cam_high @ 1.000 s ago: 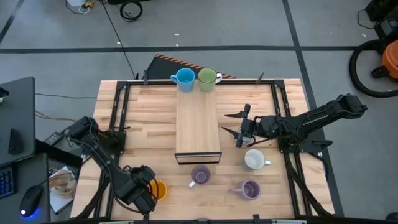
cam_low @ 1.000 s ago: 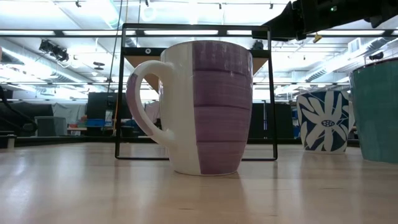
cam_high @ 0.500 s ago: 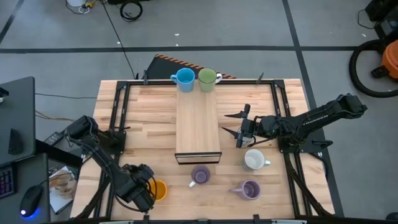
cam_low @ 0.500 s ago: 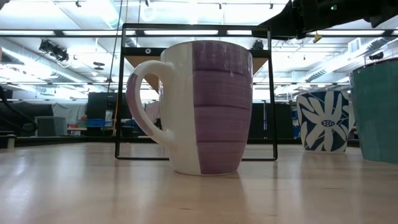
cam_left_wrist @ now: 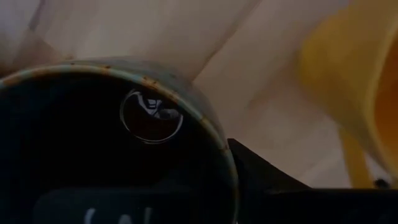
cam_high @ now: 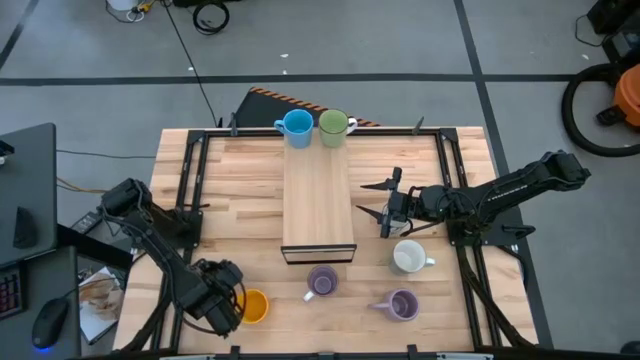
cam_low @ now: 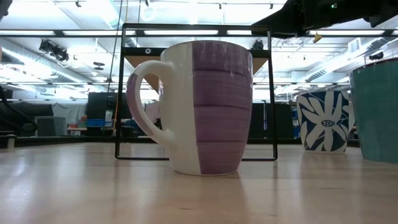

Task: Place coffee mugs
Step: Put the dark blue mug on the shelf

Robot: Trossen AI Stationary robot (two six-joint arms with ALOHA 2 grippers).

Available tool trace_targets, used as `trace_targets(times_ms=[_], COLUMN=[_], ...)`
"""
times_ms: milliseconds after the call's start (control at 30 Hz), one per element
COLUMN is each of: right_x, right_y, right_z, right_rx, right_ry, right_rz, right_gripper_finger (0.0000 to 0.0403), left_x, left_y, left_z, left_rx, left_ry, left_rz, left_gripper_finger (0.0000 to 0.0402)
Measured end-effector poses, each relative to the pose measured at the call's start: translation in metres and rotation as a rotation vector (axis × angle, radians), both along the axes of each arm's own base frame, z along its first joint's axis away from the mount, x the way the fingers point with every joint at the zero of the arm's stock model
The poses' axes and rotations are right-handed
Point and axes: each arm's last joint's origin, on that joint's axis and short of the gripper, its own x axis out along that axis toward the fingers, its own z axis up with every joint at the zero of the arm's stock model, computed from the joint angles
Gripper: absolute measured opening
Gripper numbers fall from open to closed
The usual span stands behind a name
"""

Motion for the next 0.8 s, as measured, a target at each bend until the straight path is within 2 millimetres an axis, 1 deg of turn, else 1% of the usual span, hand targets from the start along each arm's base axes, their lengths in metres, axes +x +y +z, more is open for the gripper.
trace_targets(times_ms=[233,367,433,533,633,800], right_x=[0.0,0.0,0.0,0.0,0.0,0.0], right_y=[0.0,0.0,0.0,0.0,0.0,0.0], right_z=[0.001,0.001,0.001,0.001,0.001,0.001], right_rx=[0.001,0.001,0.001,0.001,0.003,0.003], right_ry=[-0.007,-0.007,-0.007,-0.007,-0.012,-0.015], right_rz=[0.0,0.001,0.001,0.001,0.001,0.001], right_gripper_finger=[0.0254,0.0254,0.0254,0.0254,0.0254,0.0254], left_x=[0.003,0.004,0.006,0.007,0.011,0.015], left_y=[0.007,0.014,0.019,0.03,0.043,0.076], left_z=[-0.002,-0.003,-0.003,0.003,0.013,0.033], left_rx=[0.012,0.053,0.07,0.087,0.103,0.141], left_ry=[0.033,0.072,0.097,0.124,0.091,0.067], left_rz=[-0.105,-0.203,-0.226,-0.258,-0.278,-0.307], left_gripper_finger=[0.0045,0.0044,0.0044,0.0044,0.0044,0.0044])
